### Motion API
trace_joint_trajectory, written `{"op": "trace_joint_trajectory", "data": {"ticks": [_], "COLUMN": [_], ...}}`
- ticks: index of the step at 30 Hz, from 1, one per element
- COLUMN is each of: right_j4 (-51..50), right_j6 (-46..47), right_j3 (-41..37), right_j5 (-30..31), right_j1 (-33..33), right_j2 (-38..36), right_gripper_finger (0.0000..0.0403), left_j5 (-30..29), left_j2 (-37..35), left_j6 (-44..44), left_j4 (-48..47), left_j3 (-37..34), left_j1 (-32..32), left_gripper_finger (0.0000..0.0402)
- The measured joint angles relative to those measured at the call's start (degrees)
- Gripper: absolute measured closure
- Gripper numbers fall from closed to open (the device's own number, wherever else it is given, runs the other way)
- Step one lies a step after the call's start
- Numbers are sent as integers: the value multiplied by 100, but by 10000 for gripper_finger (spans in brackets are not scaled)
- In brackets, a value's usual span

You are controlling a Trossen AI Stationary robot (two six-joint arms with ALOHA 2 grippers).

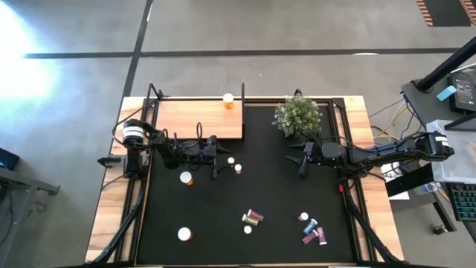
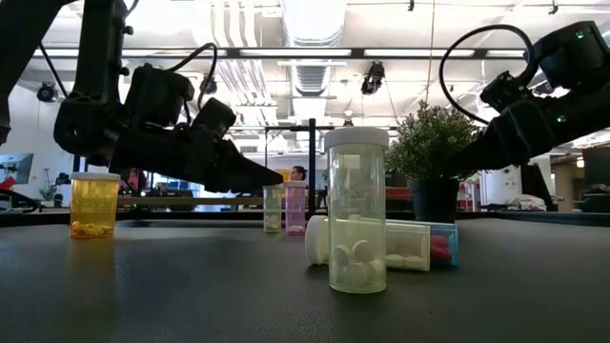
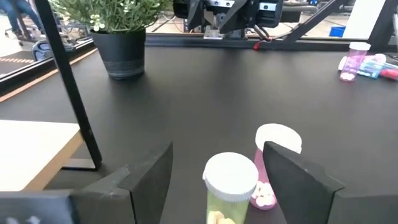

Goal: Pick and place medicine bottles onto shelf by color
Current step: Put the top yellow medicine bottle on the shelf

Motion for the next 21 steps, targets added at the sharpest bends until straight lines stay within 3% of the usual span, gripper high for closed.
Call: {"op": "trace_joint_trajectory", "data": {"ticks": [13, 21], "right_j4": [-19, -38], "right_j6": [-1, 17], "right_j3": [-2, -4], "right_j5": [0, 1], "right_j1": [0, 0], "right_j2": [2, 2], "right_gripper_finger": [179, 179], "left_j5": [-77, -77], "left_j2": [0, 0], "left_j6": [-149, -157], "left_j4": [-250, -295], "left_j3": [1, 2], "left_j1": [-2, -2], "left_gripper_finger": [169, 220]}}
